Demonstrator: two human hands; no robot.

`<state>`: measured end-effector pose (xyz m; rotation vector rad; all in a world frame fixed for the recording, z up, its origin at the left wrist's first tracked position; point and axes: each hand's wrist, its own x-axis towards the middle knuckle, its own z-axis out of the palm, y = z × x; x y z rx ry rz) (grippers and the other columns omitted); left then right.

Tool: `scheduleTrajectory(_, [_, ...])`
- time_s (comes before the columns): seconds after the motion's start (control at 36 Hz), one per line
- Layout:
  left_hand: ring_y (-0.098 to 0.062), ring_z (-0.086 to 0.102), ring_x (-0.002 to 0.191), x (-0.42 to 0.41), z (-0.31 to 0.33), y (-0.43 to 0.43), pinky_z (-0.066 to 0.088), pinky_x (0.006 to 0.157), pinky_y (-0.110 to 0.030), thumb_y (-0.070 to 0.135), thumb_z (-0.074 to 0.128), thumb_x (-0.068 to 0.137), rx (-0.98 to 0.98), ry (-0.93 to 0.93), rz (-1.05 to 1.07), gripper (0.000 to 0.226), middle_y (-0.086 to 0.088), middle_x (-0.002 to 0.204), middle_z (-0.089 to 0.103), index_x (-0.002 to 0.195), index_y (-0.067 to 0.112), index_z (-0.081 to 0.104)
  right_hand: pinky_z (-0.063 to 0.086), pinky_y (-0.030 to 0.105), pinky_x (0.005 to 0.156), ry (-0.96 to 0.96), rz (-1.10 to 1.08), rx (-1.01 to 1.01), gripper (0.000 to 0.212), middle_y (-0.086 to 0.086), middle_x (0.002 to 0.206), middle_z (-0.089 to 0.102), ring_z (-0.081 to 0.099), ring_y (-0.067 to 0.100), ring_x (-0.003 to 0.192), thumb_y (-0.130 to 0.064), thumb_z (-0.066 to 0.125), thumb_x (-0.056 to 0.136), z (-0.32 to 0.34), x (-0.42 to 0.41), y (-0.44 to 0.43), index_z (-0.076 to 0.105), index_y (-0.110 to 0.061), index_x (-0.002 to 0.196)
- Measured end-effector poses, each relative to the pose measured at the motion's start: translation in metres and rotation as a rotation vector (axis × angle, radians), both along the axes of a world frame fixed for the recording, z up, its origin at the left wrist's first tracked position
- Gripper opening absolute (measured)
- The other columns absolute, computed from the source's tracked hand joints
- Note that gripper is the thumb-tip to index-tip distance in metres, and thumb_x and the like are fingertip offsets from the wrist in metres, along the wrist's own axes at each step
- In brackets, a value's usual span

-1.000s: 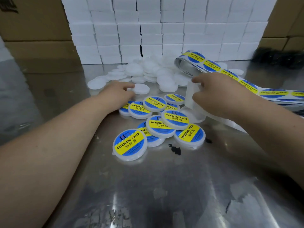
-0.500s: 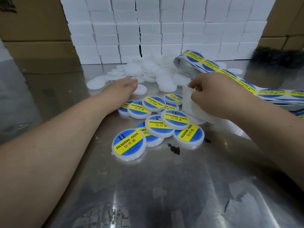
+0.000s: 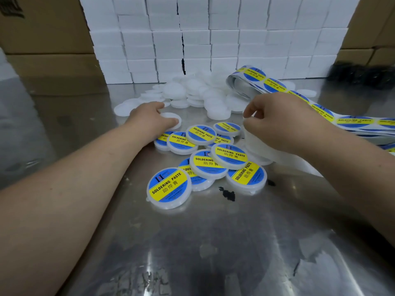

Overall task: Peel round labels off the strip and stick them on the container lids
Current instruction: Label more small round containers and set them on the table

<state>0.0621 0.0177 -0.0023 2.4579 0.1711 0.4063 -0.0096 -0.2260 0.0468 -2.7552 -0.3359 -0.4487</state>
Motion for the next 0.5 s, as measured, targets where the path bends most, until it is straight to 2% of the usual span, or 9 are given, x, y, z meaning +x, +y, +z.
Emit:
scheduleTrajectory(0.06, [-0.023,0.046,0.122,-0.0001,0.0005,-0.0003,0.036,0.098,-0.03,0.043,0.066,0.078,0.01,0.009,0.006,0.063,-0.005,0.134,0.051,0.134,0.02,0.048,0.029,0.025,0.053,-0.009,-0.005,-0.016,0.001,-0.012,0.075,0.047,0.045,0.015,0.078,-0.03,0.052,0.084,-0.001,-0.0002,0.0005,0.051,-0.031,0.084])
scheduleTrajectory(0.11, [-0.021,0.049,0.12,-0.001,0.0009,-0.0009,0.035,0.09,-0.026,0.043,0.066,0.078,0.002,0.006,0.016,0.06,-0.003,0.133,0.052,0.131,0.019,0.051,0.03,0.027,0.056,-0.018,-0.021,-0.042,0.005,-0.009,0.083,0.051,0.044,0.015,0.08,-0.026,0.052,0.085,-0.003,0.0009,-0.0002,0.05,-0.03,0.088])
scheduleTrajectory(0.17, [-0.021,0.05,0.117,-0.002,0.0005,-0.0012,0.034,0.085,-0.025,0.042,0.069,0.076,-0.032,-0.008,0.032,0.062,-0.003,0.132,0.053,0.131,0.018,0.05,0.032,0.027,0.066,-0.011,-0.042,-0.054,0.02,-0.005,0.098,0.055,0.044,0.017,0.086,-0.021,0.052,0.085,-0.0041,0.0021,-0.0019,0.05,-0.028,0.104])
scheduleTrajectory(0.25, [-0.02,0.053,0.11,-0.0037,0.0015,-0.0006,0.036,0.083,-0.024,0.037,0.073,0.074,-0.094,-0.054,0.045,0.062,-0.004,0.126,0.056,0.128,0.017,0.052,0.034,0.026,0.073,0.01,-0.047,-0.062,0.047,-0.003,0.117,0.056,0.049,0.02,0.099,-0.014,0.05,0.085,-0.0037,0.0023,-0.004,0.041,-0.027,0.129])
scheduleTrajectory(0.31, [-0.018,0.052,0.098,-0.0054,0.0021,-0.0013,0.037,0.078,-0.026,0.036,0.074,0.073,-0.103,-0.076,0.051,0.056,-0.003,0.118,0.058,0.121,0.017,0.055,0.035,0.026,0.074,0.018,-0.046,-0.068,0.055,-0.004,0.12,0.056,0.05,0.02,0.103,-0.01,0.047,0.084,-0.0036,0.0035,-0.0049,0.035,-0.027,0.135])
scheduleTrajectory(0.39, [-0.017,0.047,0.088,-0.0059,0.0028,-0.0024,0.034,0.073,-0.027,0.035,0.072,0.075,-0.107,-0.117,0.064,0.048,-0.003,0.109,0.054,0.114,0.017,0.051,0.033,0.025,0.072,0.026,-0.049,-0.076,0.054,-0.004,0.12,0.057,0.047,0.017,0.094,-0.009,0.044,0.085,-0.0032,0.0056,-0.006,0.037,-0.028,0.136])
scheduleTrajectory(0.44, [-0.019,0.047,0.092,-0.0061,0.0039,-0.0025,0.033,0.075,-0.026,0.034,0.068,0.079,-0.108,-0.129,0.08,0.051,-0.005,0.117,0.053,0.122,0.015,0.048,0.033,0.025,0.073,0.039,-0.042,-0.092,0.053,-0.003,0.122,0.056,0.05,0.02,0.1,-0.009,0.044,0.086,-0.0029,0.0067,-0.0062,0.04,-0.029,0.134])
scheduleTrajectory(0.5, [-0.023,0.048,0.11,-0.0061,0.0047,-0.0026,0.032,0.084,-0.025,0.035,0.064,0.083,-0.123,-0.147,0.101,0.06,-0.008,0.132,0.049,0.133,0.012,0.042,0.034,0.025,0.074,0.047,-0.029,-0.101,0.05,-0.003,0.122,0.056,0.051,0.02,0.102,-0.008,0.044,0.086,-0.0026,0.0072,-0.0064,0.045,-0.029,0.131])
